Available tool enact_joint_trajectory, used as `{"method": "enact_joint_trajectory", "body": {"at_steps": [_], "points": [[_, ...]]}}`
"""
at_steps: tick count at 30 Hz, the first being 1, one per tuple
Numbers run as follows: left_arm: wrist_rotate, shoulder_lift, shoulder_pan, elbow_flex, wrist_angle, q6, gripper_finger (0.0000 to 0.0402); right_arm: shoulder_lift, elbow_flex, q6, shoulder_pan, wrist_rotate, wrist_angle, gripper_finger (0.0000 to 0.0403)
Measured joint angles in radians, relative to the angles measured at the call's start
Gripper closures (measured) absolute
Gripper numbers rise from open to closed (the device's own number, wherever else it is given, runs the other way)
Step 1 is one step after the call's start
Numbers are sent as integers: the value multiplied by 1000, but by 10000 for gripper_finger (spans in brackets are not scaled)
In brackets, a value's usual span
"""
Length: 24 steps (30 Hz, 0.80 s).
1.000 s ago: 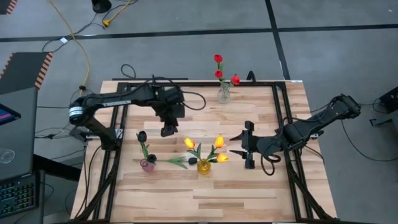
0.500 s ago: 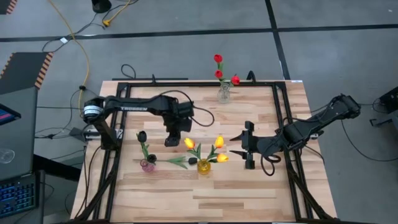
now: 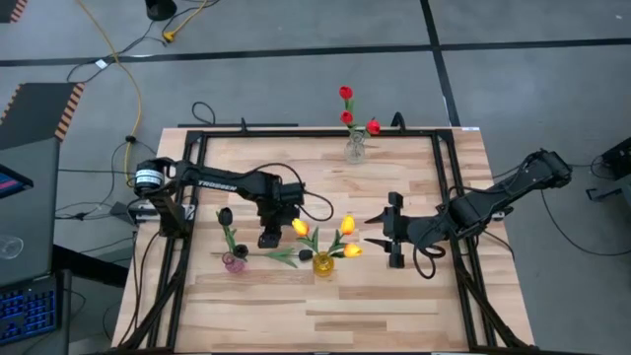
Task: Sort flowers into vase by color
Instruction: Put the black flower into the purple vase
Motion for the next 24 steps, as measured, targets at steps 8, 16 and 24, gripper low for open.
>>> {"method": "enact_joint_trajectory", "body": {"at_steps": [8,16,24], "points": [[-49,0,-71,-58,20,-25,255,0,0,0,0,-2,-3,170],[-107,0,-148,-90,59,-44,255,0,0,-2,0,-2,-3,170],[-189,0,-183,-90,93,-79,255,0,0,-1,0,-2,-3,170]]}}
